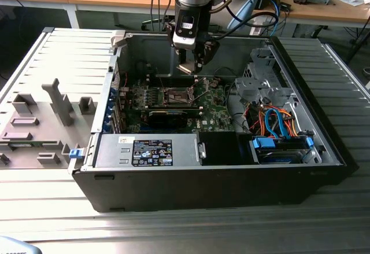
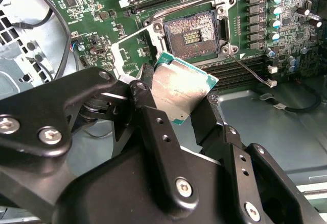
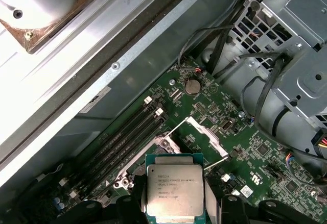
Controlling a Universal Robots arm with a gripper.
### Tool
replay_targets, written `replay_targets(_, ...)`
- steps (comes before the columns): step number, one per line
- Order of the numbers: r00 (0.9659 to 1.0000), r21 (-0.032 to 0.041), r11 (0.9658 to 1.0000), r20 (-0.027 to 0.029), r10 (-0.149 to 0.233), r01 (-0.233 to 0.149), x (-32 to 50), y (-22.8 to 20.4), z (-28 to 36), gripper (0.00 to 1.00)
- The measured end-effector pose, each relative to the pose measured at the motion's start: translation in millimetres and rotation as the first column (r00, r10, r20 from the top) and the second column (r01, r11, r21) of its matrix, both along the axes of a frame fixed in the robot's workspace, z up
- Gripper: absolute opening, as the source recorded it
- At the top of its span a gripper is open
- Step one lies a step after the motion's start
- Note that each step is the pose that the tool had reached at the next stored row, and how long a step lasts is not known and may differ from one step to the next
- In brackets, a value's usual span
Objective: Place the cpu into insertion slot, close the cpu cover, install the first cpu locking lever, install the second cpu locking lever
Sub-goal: 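Place the cpu into insertion slot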
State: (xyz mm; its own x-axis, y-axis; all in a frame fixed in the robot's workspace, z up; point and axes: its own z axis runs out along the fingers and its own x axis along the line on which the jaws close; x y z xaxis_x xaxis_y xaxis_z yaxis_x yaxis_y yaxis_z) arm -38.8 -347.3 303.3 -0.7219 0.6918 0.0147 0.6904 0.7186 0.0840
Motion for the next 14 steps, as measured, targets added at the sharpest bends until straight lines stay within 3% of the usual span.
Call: replay_targets(14,0.9998,-0.0023,0.9997,0.0,-0.022,0.022,0.0,0.0,-0.6,0.54)
